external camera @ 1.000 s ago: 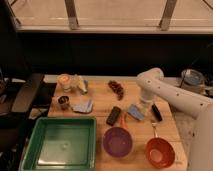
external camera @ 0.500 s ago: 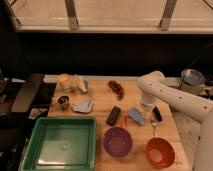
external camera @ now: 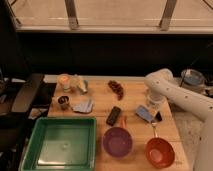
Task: Wipe table surface with sponge
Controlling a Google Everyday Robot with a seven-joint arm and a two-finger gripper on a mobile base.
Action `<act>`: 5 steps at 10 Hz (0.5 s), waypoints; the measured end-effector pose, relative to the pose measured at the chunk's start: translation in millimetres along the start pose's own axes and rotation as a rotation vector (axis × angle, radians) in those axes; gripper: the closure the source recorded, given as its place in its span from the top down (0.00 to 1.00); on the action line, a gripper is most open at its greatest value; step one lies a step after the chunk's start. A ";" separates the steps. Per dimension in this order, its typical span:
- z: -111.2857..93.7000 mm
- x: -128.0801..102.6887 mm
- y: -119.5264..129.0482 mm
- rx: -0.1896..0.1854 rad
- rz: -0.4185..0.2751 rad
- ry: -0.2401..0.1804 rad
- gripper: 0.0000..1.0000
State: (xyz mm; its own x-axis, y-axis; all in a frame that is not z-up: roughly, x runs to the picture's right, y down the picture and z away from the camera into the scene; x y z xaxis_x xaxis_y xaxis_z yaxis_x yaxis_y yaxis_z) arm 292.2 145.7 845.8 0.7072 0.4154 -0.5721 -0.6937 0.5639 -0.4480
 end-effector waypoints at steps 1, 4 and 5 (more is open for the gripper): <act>-0.5 -12.7 2.4 0.001 -0.011 -0.003 0.00; 2.8 -55.3 27.0 -0.013 -0.056 -0.010 0.00; 5.3 -57.1 31.6 -0.017 -0.065 -0.009 0.00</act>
State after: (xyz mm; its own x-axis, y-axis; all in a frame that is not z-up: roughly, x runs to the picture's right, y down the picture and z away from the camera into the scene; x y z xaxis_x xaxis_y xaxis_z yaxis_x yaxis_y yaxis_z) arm 230.6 143.5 867.9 0.7522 0.3845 -0.5351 -0.6481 0.5781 -0.4957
